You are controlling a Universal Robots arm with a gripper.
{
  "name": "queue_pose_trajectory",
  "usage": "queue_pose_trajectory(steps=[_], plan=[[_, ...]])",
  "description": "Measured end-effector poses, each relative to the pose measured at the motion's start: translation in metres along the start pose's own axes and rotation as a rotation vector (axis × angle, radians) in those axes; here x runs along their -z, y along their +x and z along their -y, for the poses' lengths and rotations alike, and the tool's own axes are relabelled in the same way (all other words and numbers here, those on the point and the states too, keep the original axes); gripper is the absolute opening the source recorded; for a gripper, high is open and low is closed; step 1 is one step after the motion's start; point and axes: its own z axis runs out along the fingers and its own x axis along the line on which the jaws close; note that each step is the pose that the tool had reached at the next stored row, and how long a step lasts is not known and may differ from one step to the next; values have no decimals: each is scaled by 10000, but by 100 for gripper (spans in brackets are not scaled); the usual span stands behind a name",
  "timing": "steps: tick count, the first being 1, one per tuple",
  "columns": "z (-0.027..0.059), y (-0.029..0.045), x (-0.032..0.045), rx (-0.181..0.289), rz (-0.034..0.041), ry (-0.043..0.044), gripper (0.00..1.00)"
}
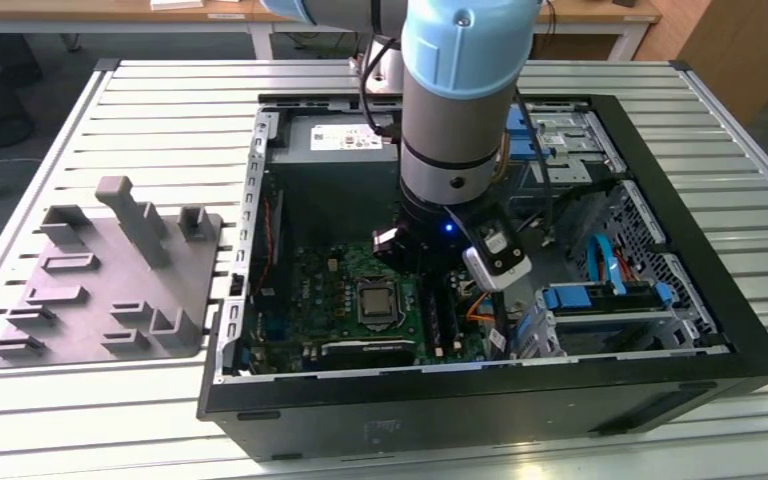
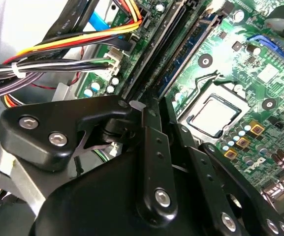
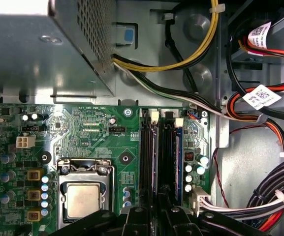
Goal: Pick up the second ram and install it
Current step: 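Insert the second ram into the second slot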
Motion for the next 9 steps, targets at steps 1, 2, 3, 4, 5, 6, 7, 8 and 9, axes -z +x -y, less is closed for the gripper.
queue_pose_trajectory(steps=[1,2,3,4,5,6,7,8,9], plan=[[-1,-1,20,0,2,-3,21],[-1,-3,60,0,1,-2,21],[-3,-5,107,-1,2,-5,21],[-3,-7,152,0,1,-2,21],[-4,-9,197,0,2,-4,21],[-6,-11,242,0,3,-5,21],[-8,-13,287,1,4,-3,21],[-11,-15,330,1,5,-2,20],[-12,-16,370,1,5,2,20]])
